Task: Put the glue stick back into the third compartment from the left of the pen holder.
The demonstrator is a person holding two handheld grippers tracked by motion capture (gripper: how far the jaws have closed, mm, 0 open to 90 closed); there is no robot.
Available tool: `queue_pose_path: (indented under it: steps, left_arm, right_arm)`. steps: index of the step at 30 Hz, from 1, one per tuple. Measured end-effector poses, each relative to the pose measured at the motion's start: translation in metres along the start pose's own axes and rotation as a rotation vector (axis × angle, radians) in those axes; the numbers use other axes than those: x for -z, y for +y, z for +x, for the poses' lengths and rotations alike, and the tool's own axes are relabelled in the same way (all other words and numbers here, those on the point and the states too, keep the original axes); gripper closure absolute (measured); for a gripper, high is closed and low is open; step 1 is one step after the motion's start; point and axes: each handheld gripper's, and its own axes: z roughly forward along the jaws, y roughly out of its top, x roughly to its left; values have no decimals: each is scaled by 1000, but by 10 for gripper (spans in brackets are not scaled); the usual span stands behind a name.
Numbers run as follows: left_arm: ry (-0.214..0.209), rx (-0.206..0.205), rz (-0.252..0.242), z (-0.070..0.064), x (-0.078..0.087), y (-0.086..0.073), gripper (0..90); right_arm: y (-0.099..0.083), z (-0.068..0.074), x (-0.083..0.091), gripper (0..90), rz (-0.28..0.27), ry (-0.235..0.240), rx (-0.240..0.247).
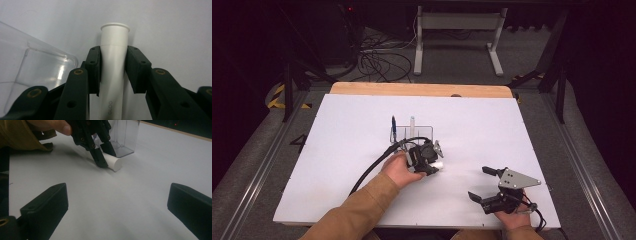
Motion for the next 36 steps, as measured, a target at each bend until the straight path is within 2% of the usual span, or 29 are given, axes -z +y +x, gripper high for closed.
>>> queue_pose_path:
  steps: [12, 16, 19, 36]
  left_arm:
    - [5, -15, 21, -2, 0, 3, 673]
    - [9, -34, 38, -2, 3, 3, 675]
    - [17, -41, 32, -3, 7, 3, 675]
    - [4, -45, -98, -12, 36, 4, 678]
  right_arm:
    - [0, 0, 0, 39, -1, 2, 1]
    - [0, 0, 0, 39, -1, 2, 1]
    - [0, 0, 0, 39, -1, 1, 2]
    - [0, 0, 0, 39, 0, 1, -1]
